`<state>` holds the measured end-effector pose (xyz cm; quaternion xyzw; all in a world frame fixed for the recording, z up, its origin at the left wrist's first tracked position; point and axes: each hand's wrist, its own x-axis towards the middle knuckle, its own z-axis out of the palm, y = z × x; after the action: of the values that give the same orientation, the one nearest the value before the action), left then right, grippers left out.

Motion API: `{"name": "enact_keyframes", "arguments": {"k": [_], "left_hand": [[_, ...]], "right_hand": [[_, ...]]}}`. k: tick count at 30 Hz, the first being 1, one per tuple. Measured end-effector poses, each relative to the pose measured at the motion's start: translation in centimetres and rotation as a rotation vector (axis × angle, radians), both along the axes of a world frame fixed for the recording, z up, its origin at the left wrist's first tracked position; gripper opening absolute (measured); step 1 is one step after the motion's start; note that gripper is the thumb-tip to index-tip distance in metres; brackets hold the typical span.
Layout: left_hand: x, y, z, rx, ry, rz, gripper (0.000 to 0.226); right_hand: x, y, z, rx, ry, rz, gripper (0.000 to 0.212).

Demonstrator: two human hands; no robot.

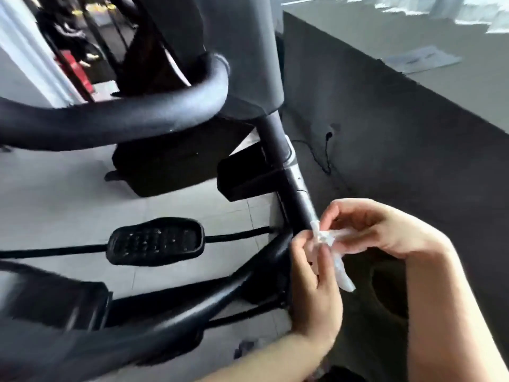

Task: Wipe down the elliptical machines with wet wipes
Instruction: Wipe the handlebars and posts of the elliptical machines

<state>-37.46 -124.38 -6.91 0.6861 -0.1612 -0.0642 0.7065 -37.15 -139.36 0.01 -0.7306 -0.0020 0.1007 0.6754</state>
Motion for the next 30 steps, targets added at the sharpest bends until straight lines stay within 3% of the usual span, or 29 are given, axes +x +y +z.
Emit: {"name": "enact_keyframes", "arguments": {"k": [3,10,15,19,24,27,30], "left_hand": [[0.5,-1.2,2.5,-0.073,-0.03,0.137,0.016],[0.8,2.9,4.1,0.046,-0.168,0.679,0.022],[0.0,5.4,3.0,0.072,-0.233,0.785,0.018],[-0.4,5.5,1.7,0.138,-0.202,0.879,0.01],[-1.7,2.2,-1.0,0.302,-0.045,0.78,0.011],[-1.2,-1.3,-2.3,0.079,0.312,0.917,0.02],[-1.2,-2.7,-3.3,0.028,0.422,1.09,0.016]], "right_hand": [[2.0,-1.3,1.3,0.143,-0.05,0.101,0.011],[7.4,6.1,2.5,0.13,-0.088,0.472,0.013],[8.5,8.1,2.8,0.005,-0.216,0.562,0.02],[9.8,5.3,2.2,-0.021,-0.152,0.521,0.025],[11.4,1.8,-0.4,-0.448,-0.249,0.499,0.017],[10.6,1.4,-3.3,-0.756,-0.485,0.4,0.023],[9.1,1.6,-5.3,-0.926,-0.869,0.292,0.015]]}}
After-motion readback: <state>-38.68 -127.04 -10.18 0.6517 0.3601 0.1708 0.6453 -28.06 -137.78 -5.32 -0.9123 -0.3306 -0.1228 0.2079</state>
